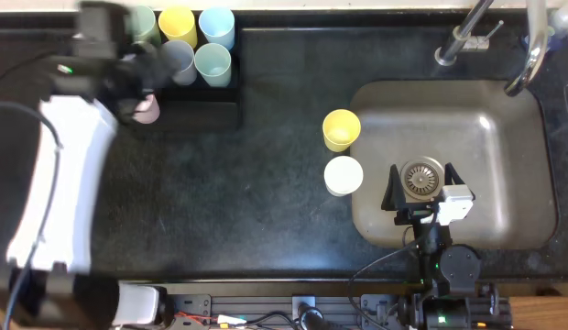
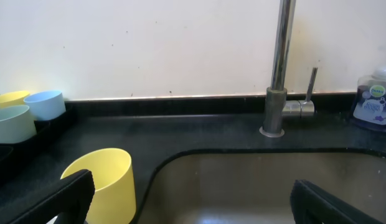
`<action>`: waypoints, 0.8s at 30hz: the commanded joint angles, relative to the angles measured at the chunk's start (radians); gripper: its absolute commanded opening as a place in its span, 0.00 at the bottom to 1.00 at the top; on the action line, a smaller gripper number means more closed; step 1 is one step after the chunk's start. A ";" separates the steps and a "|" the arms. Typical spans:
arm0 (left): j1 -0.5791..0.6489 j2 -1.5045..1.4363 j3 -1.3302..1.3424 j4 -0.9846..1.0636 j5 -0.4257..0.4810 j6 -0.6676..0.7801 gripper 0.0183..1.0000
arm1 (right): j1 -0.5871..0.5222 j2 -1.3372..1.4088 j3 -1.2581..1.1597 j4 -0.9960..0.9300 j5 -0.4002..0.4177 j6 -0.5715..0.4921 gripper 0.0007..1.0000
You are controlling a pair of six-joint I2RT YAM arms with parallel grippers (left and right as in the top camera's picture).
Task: Store Cups
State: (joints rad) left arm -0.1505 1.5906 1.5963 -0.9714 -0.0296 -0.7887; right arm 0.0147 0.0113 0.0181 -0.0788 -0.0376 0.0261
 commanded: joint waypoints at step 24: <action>-0.615 0.343 0.010 0.153 -0.042 -0.238 1.00 | 0.005 -0.008 -0.014 0.005 -0.006 0.003 1.00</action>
State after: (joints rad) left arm -0.7792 1.9003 1.6028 -0.8326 -0.1150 -1.0054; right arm 0.0147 0.0113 0.0181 -0.0795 -0.0380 0.0265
